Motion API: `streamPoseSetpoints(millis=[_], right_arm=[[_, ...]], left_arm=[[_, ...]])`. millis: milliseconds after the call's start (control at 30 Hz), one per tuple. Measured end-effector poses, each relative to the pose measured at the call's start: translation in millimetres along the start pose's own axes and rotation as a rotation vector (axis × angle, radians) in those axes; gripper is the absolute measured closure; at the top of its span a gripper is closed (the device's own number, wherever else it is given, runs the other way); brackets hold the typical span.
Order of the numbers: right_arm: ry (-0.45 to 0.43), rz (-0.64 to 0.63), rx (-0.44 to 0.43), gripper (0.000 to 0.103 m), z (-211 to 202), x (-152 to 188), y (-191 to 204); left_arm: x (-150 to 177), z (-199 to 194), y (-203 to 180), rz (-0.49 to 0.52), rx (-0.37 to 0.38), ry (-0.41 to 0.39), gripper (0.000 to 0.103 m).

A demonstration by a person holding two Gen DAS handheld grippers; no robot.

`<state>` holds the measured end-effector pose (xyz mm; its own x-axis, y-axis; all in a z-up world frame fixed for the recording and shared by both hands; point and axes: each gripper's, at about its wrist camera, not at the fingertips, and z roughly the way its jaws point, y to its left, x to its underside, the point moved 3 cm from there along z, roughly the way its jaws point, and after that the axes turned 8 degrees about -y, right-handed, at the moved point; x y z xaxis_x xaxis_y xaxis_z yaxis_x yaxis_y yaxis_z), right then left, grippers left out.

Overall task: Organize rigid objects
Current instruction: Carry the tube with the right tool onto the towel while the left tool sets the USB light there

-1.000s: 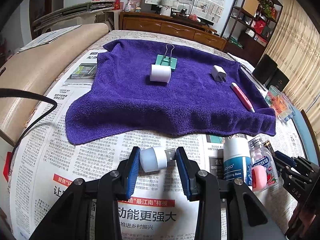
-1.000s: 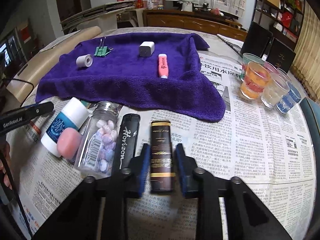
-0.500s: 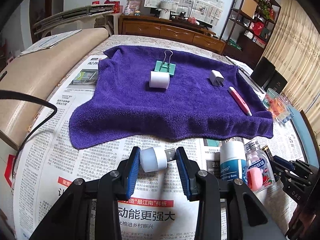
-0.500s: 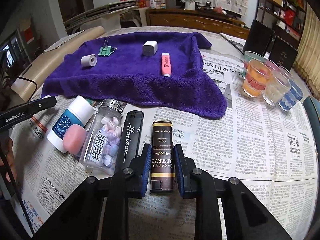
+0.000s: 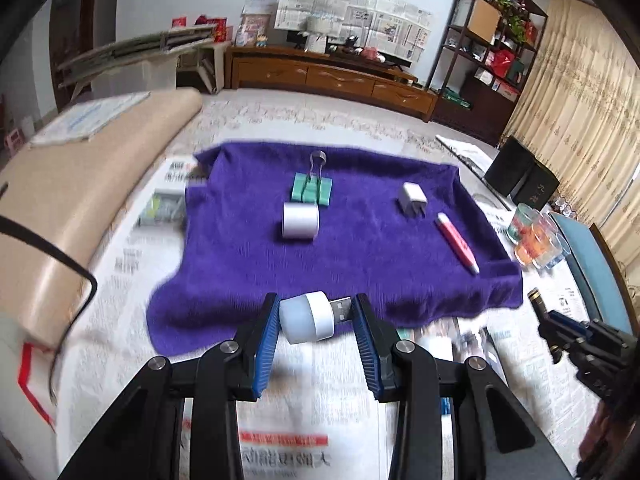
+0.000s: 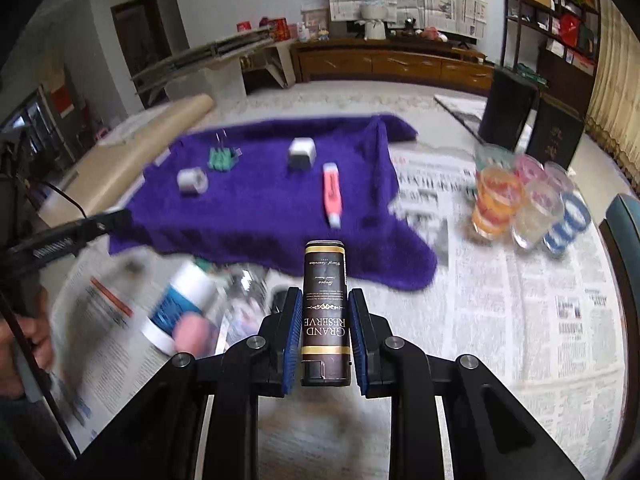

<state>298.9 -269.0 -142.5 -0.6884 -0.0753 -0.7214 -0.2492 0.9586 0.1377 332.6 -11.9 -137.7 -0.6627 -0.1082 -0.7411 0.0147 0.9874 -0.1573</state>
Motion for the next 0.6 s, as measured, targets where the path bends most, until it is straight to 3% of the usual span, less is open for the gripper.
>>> streamPoseSetpoints(millis=[333, 600], right_arm=[[-0.028, -0.032, -0.067, 0.08, 44, -66, 23], [0.065, -0.109, -0.094, 0.08, 106, -75, 41]], left_arm=[[-48, 39, 4, 0.029, 0.047, -0.013, 0.068], [-44, 79, -16, 0.089, 0.114, 0.066, 0.068]])
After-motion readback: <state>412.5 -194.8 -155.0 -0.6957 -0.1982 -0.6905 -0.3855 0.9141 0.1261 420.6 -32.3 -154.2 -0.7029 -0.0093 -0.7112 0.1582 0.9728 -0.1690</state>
